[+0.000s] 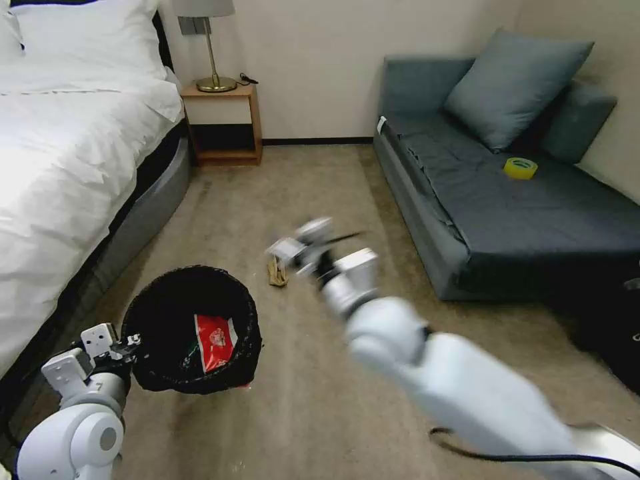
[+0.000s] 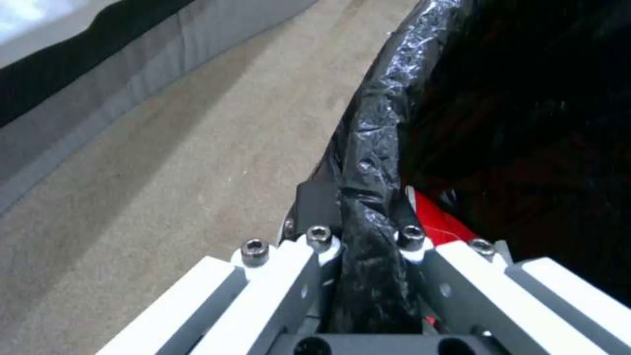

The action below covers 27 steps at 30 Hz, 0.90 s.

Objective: Pick up the trash bin, then pick up the garbage on the floor and place it into the trash bin.

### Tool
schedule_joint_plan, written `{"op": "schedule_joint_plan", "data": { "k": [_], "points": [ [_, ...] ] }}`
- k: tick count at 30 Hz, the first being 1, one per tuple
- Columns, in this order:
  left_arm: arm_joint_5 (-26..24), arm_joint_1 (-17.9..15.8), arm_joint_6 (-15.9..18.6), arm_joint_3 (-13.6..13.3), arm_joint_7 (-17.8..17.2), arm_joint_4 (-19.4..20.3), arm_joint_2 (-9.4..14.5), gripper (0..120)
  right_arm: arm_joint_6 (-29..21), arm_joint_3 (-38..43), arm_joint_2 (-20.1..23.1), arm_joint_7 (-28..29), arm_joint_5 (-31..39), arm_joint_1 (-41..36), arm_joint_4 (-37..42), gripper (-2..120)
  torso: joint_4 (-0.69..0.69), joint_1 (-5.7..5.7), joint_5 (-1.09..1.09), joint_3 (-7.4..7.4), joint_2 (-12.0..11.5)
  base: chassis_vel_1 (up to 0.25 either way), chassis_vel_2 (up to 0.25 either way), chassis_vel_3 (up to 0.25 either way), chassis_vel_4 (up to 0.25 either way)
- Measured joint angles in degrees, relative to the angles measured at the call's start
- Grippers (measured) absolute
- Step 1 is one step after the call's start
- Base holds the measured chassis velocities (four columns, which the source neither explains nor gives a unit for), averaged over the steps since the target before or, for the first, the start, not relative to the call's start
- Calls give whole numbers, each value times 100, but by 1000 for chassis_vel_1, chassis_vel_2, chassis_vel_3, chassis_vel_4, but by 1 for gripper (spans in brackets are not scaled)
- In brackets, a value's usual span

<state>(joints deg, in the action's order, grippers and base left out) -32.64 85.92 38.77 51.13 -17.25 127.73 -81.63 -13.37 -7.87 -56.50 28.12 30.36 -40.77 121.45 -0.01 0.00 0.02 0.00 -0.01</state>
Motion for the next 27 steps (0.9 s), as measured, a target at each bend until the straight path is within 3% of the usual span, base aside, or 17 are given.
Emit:
{"op": "schedule_joint_plan", "data": {
  "k": [3, 6, 11, 16, 20, 27],
  "points": [
    [13, 20, -18, 36, 15, 1, 2, 2, 136, 647, 90, -17, -266, -686, 330, 95, 1, 0, 0, -1, 0, 0, 0, 0, 0],
    [37, 40, -37, 59, 48, 1, 15, 2, 370, 1730, 26, -101, -894, -2220, 892, 100, -1, 0, -2, -1, 1, 0, 0, 0, 0],
    [98, 35, -109, 95, 117, -55, 3, 2, 663, 2218, -386, -204, -1956, -3758, 1217, 100, 0, 0, -3, -1, 0, 0, 0, 0, 0],
    [99, 33, -131, 105, 145, -46, -30, 2, 947, 2120, -857, -340, -2457, -4482, 1271, 100, 0, -1, -2, -1, 1, 0, 0, 0, 0],
    [98, 29, -132, 122, 153, 2, -62, 2, 1558, 1983, -1477, -588, -3034, -4958, 1074, 100, 0, -1, -3, -1, 1, 0, 0, 0, 0],
    [88, 43, -133, 158, 155, 49, -64, 2, 1741, 1872, -1644, -669, -3211, -5057, 939, 100, 1, -1, -3, -1, 1, 0, 0, 0, 0]
  ]
}}
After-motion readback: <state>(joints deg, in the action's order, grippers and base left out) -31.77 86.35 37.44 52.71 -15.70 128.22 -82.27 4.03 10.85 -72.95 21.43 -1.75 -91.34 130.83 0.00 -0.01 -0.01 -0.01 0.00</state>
